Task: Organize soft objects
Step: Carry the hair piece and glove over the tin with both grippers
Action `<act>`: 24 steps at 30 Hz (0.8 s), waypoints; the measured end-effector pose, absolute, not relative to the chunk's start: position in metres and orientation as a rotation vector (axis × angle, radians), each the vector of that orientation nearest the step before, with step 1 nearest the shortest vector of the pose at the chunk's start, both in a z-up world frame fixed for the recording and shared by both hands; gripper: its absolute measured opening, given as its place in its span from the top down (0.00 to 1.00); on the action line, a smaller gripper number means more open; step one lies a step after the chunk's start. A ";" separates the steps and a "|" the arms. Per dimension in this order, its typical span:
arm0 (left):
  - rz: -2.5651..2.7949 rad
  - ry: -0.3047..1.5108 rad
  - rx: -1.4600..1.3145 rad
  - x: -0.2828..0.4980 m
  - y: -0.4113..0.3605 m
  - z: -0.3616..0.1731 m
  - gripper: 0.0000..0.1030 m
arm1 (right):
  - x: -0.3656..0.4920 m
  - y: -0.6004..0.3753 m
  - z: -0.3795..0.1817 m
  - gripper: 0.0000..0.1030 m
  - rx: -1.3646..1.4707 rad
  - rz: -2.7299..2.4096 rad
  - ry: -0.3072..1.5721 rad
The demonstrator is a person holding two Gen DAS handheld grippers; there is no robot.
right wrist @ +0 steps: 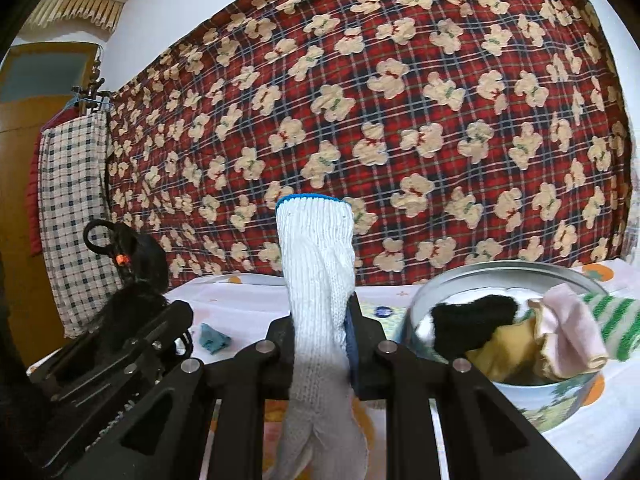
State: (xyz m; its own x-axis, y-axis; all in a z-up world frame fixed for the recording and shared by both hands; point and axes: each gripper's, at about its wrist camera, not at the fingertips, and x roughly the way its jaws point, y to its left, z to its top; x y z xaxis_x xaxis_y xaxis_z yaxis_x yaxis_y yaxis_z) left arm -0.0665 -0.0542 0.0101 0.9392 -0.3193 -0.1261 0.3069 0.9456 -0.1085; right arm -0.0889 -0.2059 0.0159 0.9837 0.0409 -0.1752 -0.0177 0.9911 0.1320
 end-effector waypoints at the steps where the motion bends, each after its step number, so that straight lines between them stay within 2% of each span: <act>1: -0.326 0.142 -0.084 -0.068 -0.058 0.011 0.65 | -0.090 -0.211 0.016 0.81 0.129 0.019 0.178; 24: -0.486 0.134 -0.011 -0.079 -0.152 0.019 0.65 | -0.096 -0.312 0.017 0.82 0.130 -0.183 0.199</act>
